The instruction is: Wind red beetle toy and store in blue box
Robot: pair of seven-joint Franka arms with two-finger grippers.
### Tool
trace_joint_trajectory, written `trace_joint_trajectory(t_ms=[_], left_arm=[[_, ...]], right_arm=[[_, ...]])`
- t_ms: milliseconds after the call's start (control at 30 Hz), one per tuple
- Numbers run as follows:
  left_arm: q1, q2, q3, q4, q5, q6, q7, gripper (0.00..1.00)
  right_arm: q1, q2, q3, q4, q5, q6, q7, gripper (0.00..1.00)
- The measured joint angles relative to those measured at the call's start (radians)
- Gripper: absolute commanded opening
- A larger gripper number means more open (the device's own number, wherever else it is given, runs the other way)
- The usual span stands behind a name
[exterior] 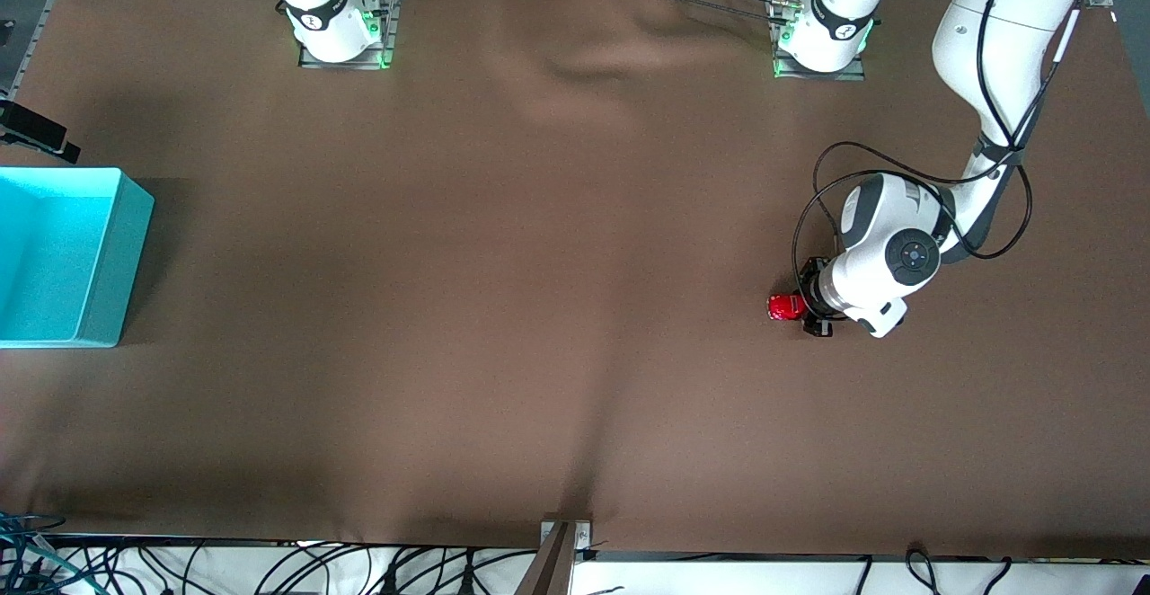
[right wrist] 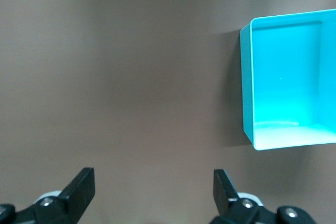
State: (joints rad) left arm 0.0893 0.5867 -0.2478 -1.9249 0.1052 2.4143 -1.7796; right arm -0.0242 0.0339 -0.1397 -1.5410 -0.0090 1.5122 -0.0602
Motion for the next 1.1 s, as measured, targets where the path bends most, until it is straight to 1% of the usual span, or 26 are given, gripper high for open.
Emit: trace_joint_trajectory(t_ms=[801, 1101], left_arm=[[0.139, -0.002, 0.002, -0.005, 0.16, -0.005, 0.061, 0.0], [0.189, -0.001, 0.003, -0.003, 0.167, 0.002, 0.123, 0.0]], right_arm=[[0.0, 0.0, 0.002, 0.0, 0.001, 0.0, 0.0, 1.0], [0.001, 0.0, 0.004, 0.0, 0.001, 0.0, 0.0, 1.0]])
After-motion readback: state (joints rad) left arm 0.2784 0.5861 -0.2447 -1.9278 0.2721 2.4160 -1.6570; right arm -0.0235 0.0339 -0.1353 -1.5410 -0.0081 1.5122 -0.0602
